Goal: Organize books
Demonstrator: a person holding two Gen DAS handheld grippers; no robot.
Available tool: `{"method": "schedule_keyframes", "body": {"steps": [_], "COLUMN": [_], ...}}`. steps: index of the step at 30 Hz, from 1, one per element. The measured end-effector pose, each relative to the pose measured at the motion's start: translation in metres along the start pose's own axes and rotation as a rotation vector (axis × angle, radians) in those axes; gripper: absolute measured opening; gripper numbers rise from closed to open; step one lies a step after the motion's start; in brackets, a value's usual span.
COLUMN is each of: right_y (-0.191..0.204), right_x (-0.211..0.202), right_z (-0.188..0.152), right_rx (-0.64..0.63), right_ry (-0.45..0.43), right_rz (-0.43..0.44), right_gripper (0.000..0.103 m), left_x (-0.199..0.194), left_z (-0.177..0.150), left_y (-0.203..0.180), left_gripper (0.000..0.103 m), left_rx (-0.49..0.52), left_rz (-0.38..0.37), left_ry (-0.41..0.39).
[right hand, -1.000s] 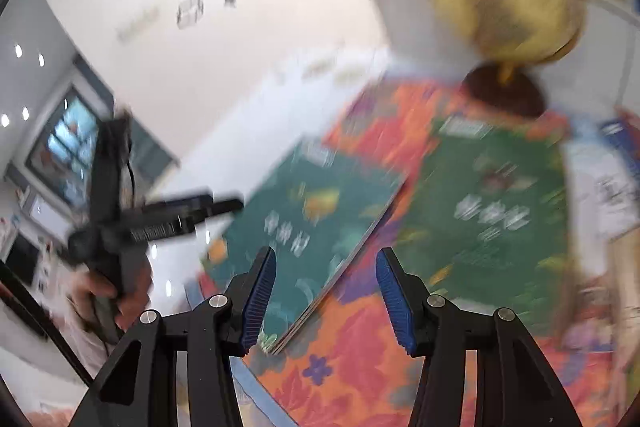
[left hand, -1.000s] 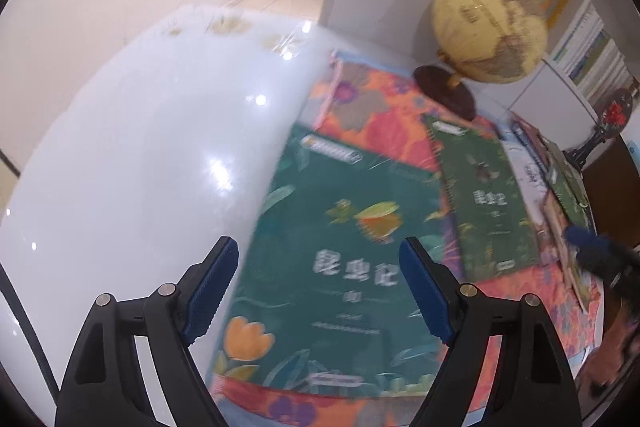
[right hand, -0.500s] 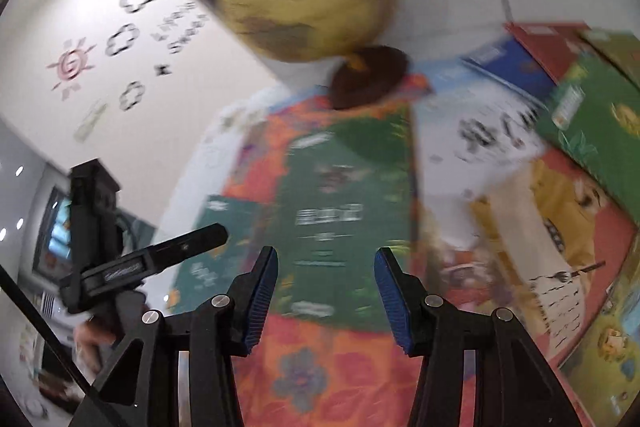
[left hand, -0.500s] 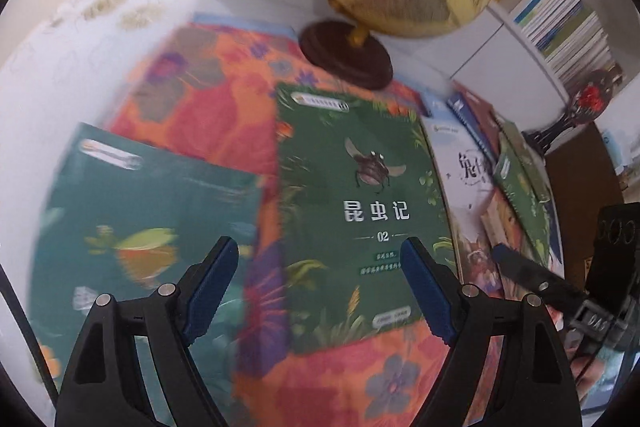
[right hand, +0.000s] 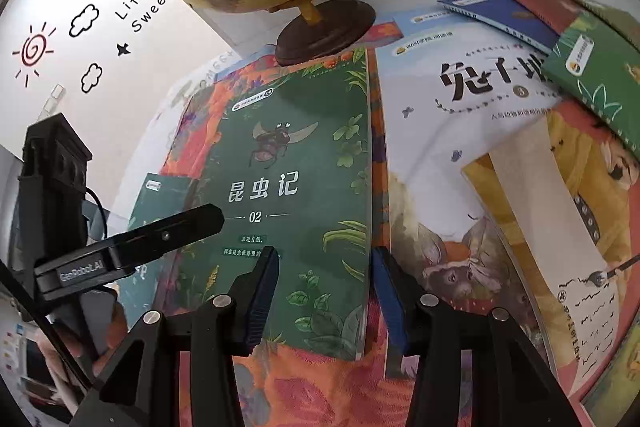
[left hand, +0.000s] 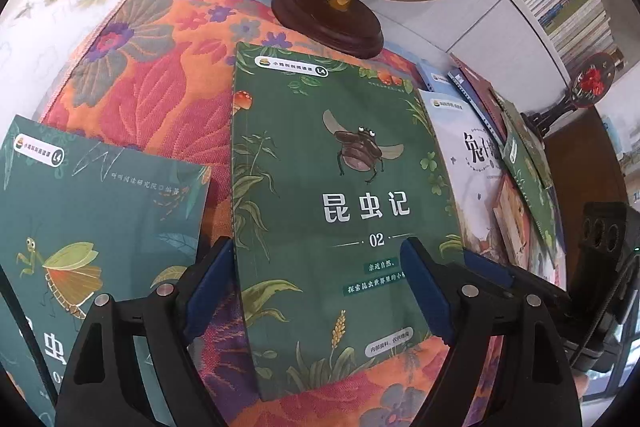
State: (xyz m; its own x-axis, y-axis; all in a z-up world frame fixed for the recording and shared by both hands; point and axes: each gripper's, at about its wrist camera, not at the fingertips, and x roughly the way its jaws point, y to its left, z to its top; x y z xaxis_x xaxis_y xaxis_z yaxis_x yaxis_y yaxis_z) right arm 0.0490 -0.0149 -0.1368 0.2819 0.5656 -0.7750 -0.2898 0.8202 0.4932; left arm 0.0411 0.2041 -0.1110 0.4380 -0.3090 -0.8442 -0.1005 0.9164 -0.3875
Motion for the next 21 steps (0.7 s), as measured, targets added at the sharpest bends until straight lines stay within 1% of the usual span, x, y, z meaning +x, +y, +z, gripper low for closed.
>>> {"method": "schedule_keyframes", "body": {"steps": [3, 4, 5, 8, 9, 11, 12, 13, 14, 16, 18, 19, 21], "right_y": [-0.007, -0.008, -0.009, -0.011, -0.011, -0.013, -0.013, -0.012, -0.014, -0.026, -0.037, -0.037, -0.031], "right_x": [0.004, 0.005, 0.005, 0.004, 0.003, 0.001, 0.001, -0.001, -0.002, -0.002, 0.001, 0.002, 0.002], "right_z": [0.001, 0.002, 0.003, 0.002, 0.002, 0.001, -0.001, -0.004, -0.005, -0.003, 0.000, 0.000, 0.000], "right_rx": [-0.009, -0.024, -0.031, -0.034, -0.039, -0.035, -0.043, -0.063, -0.065, 0.001, 0.066, 0.064, 0.028], "right_ry": [-0.058, -0.068, -0.069, -0.070, -0.057, 0.019, 0.070, 0.139, 0.157, 0.147, 0.102, 0.090, 0.058], "right_rz": [0.041, 0.039, 0.027, 0.026, 0.033, 0.089, 0.118, 0.153, 0.168, 0.180, 0.224, 0.230, 0.198], "right_gripper": [0.046, 0.044, 0.039, 0.033, 0.033, 0.033, 0.033, 0.033, 0.033, 0.031, 0.031, 0.031, 0.031], "left_x": [-0.003, -0.003, -0.003, -0.004, -0.004, -0.006, -0.007, -0.006, -0.005, -0.003, -0.002, -0.001, 0.000], "left_z": [0.001, 0.001, 0.001, 0.002, 0.002, 0.002, 0.002, 0.001, -0.001, -0.002, -0.002, -0.003, -0.003], "left_y": [0.005, 0.006, 0.008, 0.008, 0.007, 0.006, 0.005, 0.002, 0.002, 0.001, 0.001, 0.001, 0.000], "left_gripper": [0.082, 0.082, 0.082, 0.082, 0.082, 0.082, 0.082, 0.082, 0.082, 0.082, 0.082, 0.082, 0.082], "left_rx": [-0.010, -0.013, -0.017, -0.019, -0.017, 0.001, 0.019, 0.051, 0.072, 0.090, 0.084, 0.093, 0.098], "left_rz": [-0.021, -0.027, -0.037, -0.049, -0.049, -0.035, -0.027, -0.019, -0.018, -0.021, -0.019, -0.013, -0.008], "left_ry": [-0.007, -0.008, -0.011, -0.012, -0.009, 0.017, 0.040, 0.080, 0.108, 0.119, 0.108, 0.109, 0.100]}}
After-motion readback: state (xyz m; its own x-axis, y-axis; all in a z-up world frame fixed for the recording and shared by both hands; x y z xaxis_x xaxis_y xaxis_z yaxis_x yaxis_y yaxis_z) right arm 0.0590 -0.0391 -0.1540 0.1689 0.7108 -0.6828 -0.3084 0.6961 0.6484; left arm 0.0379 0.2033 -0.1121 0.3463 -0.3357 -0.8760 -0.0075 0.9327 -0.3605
